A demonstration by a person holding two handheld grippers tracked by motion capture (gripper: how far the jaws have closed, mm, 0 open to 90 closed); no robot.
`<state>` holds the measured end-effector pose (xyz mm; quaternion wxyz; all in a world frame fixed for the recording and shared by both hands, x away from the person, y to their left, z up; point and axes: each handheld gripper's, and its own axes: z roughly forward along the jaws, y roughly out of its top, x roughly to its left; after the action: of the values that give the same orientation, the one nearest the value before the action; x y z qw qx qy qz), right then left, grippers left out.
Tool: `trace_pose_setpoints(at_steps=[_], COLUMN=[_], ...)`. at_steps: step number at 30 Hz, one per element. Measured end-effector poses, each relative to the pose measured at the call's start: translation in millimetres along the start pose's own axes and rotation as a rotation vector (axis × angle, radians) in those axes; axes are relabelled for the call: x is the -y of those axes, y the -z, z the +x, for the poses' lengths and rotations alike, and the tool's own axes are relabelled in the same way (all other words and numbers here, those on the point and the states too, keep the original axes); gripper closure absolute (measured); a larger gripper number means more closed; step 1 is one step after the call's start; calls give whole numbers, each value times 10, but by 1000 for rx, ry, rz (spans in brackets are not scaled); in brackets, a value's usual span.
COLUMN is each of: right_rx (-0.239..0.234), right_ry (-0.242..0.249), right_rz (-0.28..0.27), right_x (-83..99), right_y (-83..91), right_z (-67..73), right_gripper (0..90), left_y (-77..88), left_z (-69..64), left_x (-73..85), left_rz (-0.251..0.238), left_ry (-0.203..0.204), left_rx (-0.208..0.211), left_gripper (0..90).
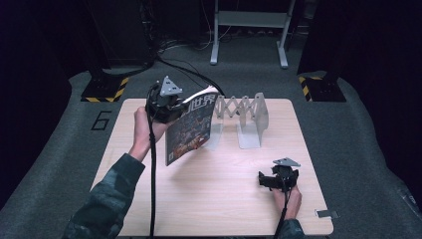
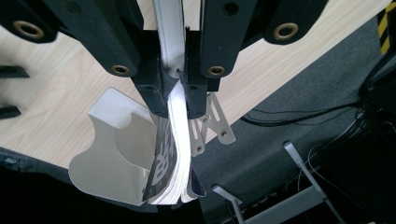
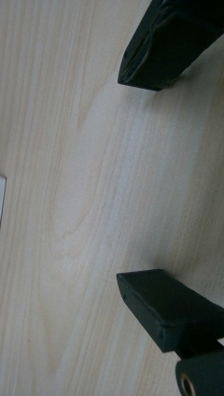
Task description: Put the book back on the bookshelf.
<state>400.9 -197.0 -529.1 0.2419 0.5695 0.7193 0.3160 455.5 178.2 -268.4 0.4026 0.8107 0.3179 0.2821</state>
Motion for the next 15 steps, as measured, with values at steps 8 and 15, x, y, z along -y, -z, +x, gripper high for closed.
trace_pose_setpoints(at_steps=[8,15], right_rx=[-1,-3], right_ry=[-3,3], right_rz=[-1,-3], right_x=[-2,-3], right_y=[0,-2], right_z=[0,-7], right_gripper=[45,47], left_y=[-174,-310], left_z=[22,49], left_x=[-46,-93], left_rz=[-6,-19], left_ry=[17,40], left_rx=[-22,-30], left_gripper=[821,822])
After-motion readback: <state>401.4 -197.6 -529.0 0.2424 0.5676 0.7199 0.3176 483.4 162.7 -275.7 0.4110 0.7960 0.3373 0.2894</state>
